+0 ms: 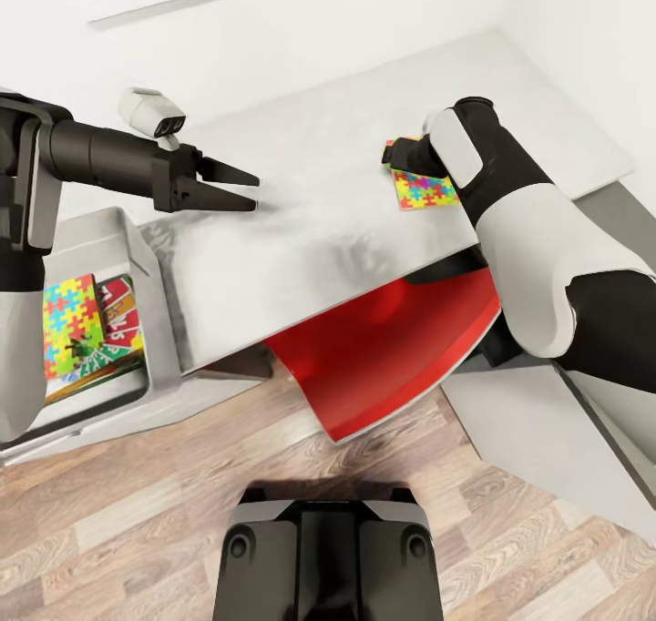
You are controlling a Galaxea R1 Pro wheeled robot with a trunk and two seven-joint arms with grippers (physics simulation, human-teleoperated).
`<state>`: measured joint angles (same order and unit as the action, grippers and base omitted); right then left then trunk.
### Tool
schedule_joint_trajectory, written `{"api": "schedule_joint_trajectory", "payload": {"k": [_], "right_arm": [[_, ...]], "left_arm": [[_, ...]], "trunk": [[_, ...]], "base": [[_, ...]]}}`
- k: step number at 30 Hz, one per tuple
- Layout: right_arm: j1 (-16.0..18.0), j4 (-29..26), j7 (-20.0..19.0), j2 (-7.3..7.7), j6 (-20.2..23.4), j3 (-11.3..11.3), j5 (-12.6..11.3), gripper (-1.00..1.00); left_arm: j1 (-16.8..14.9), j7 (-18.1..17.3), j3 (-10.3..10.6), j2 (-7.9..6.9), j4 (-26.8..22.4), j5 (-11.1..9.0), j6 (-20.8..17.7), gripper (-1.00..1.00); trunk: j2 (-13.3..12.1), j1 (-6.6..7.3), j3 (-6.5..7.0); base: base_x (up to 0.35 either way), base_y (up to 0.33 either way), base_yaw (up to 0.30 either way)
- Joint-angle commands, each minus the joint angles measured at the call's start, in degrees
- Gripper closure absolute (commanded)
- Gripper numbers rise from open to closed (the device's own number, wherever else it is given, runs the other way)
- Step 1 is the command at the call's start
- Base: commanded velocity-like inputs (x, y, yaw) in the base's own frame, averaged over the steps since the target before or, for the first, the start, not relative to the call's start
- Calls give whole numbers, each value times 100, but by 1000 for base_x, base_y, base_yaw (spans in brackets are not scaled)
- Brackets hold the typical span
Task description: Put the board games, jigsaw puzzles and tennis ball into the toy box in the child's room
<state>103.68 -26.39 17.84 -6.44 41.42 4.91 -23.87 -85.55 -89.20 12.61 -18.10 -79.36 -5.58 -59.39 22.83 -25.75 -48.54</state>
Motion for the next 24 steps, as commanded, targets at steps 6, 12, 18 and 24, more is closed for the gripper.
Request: {"api": "schedule_joint_trajectory", "payload": {"k": [6,12,18,24], "right_arm": [[3,-6,47,9,19,37,-59,-100],[3,-6,47,11,23,37,-57,-100],[4,-6,47,12,24,37,-56,-100],[5,-6,48,12,24,37,-56,-100]], "left_arm": [[-6,-2,8,-2,34,-21,-61,-100],[-6,1,5,31,62,-21,-61,-100],[-6,66,5,44,68,-21,-61,-100],[-6,133,5,44,71,-22,-61,-100]], "trunk": [[9,-3,5],[9,-3,10],[9,-3,11],[9,-3,11]], "base": [[-2,0,206],[9,-1,197],[108,-85,67],[155,-146,18]]}}
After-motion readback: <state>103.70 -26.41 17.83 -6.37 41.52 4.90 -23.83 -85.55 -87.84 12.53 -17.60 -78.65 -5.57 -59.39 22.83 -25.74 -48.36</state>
